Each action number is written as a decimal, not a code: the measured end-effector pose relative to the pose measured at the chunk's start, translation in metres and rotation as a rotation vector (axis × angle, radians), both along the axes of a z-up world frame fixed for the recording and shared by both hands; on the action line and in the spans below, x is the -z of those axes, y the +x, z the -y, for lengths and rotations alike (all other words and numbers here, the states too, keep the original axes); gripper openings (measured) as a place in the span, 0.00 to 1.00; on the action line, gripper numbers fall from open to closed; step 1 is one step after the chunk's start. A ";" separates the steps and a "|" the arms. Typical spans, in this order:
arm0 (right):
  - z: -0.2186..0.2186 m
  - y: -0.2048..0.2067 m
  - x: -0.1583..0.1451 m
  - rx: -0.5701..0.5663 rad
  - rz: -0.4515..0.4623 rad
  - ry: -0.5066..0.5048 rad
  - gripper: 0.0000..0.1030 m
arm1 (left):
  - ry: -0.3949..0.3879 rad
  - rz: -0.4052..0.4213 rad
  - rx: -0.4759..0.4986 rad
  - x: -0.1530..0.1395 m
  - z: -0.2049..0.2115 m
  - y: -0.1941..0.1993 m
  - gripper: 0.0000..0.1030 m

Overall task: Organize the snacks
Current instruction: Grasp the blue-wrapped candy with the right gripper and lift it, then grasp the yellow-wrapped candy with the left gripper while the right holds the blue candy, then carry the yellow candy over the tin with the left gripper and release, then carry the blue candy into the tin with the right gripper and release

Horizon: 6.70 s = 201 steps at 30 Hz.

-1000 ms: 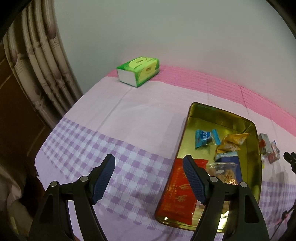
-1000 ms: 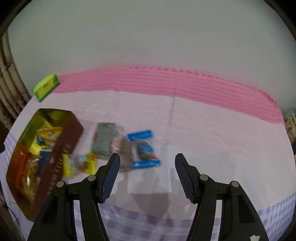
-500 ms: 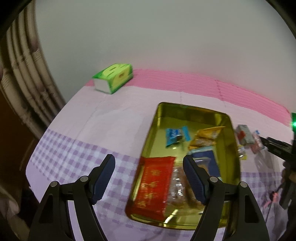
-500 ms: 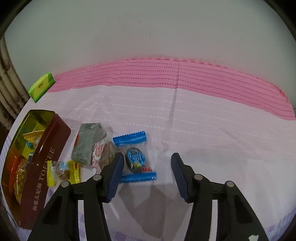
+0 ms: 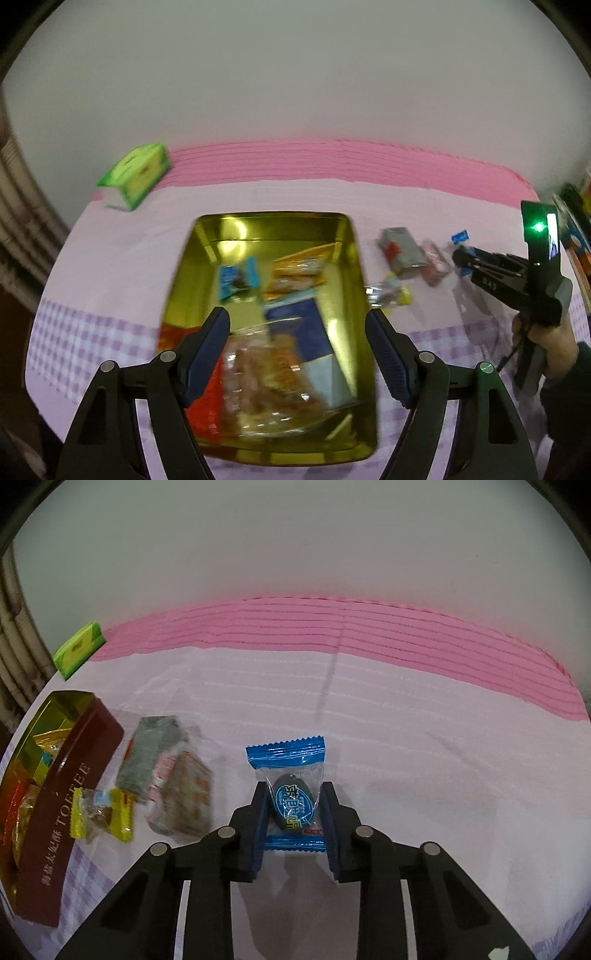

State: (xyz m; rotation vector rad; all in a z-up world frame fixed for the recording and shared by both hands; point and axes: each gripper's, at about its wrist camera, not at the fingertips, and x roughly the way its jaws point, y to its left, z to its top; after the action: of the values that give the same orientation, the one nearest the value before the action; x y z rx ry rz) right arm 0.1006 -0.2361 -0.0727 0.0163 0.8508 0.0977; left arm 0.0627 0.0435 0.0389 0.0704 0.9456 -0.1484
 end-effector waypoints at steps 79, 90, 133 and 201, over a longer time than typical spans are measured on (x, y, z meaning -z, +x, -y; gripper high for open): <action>0.062 -0.032 0.005 0.116 0.028 -0.020 0.24 | 0.119 -0.488 0.455 0.087 0.137 0.067 0.25; 0.062 -0.032 0.005 0.117 0.027 -0.021 0.24 | 0.026 -0.430 0.388 0.044 0.100 0.067 0.25; 0.060 -0.031 0.006 0.119 0.025 -0.058 0.25 | 0.140 -0.324 -0.018 0.062 -0.054 0.113 0.25; 0.017 -0.038 -0.032 0.190 0.064 -0.109 0.22 | 0.151 0.008 -0.306 0.017 -0.121 -0.026 0.66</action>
State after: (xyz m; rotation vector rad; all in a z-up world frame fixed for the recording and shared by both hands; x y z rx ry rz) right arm 0.0630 -0.2531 -0.0404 -0.0082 0.7854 -0.1266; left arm 0.0365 0.1645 0.0224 0.0646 0.9471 0.2060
